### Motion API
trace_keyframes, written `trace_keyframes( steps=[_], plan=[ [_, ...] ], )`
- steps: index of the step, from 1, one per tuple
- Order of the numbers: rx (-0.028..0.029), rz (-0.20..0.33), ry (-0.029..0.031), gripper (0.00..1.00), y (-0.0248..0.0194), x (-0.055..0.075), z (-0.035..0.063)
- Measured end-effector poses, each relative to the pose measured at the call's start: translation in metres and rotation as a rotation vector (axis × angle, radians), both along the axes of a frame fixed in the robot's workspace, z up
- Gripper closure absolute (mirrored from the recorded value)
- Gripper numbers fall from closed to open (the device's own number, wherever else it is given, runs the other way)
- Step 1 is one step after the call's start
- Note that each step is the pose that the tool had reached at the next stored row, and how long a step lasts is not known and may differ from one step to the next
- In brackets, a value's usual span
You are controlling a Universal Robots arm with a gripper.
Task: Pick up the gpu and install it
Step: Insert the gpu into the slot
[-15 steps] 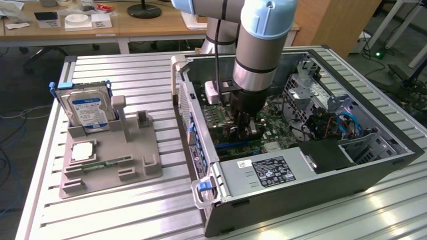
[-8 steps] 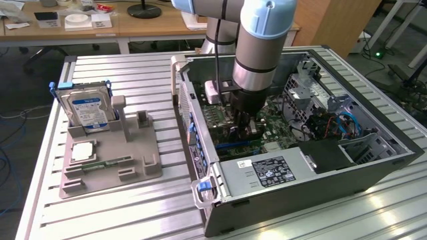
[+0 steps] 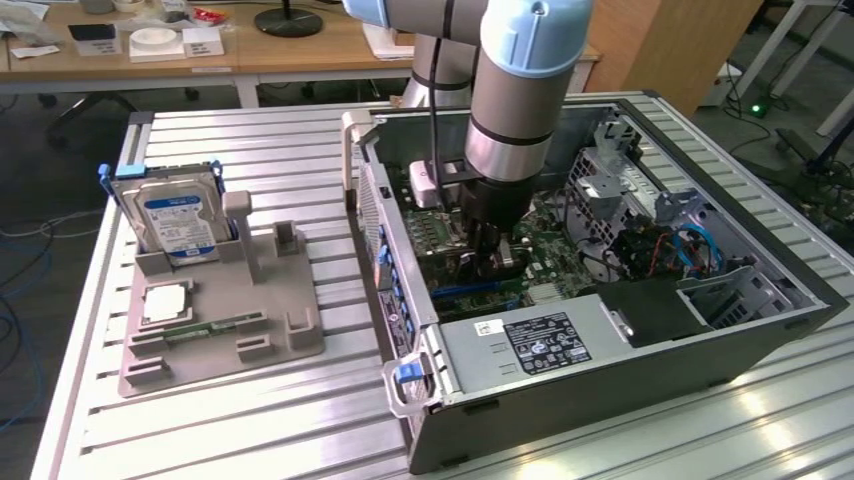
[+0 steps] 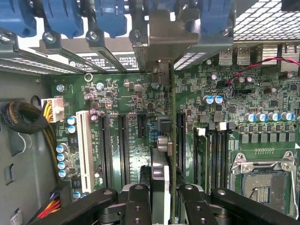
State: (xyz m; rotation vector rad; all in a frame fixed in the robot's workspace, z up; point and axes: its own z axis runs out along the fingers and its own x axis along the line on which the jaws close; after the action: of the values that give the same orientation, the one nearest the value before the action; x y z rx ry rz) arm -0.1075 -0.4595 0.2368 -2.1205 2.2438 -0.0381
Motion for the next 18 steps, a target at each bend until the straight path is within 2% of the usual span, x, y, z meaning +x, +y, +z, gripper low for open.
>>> trace_keyframes(
  steps=[6,18],
  plan=[
    [0.0003,-0.003,-0.0026,0.72,0.0000,0.0000,-0.0002],
    [0.0001,-0.008,-0.0035,0.72,0.0002,-0.0015,-0.0016]
  ],
)
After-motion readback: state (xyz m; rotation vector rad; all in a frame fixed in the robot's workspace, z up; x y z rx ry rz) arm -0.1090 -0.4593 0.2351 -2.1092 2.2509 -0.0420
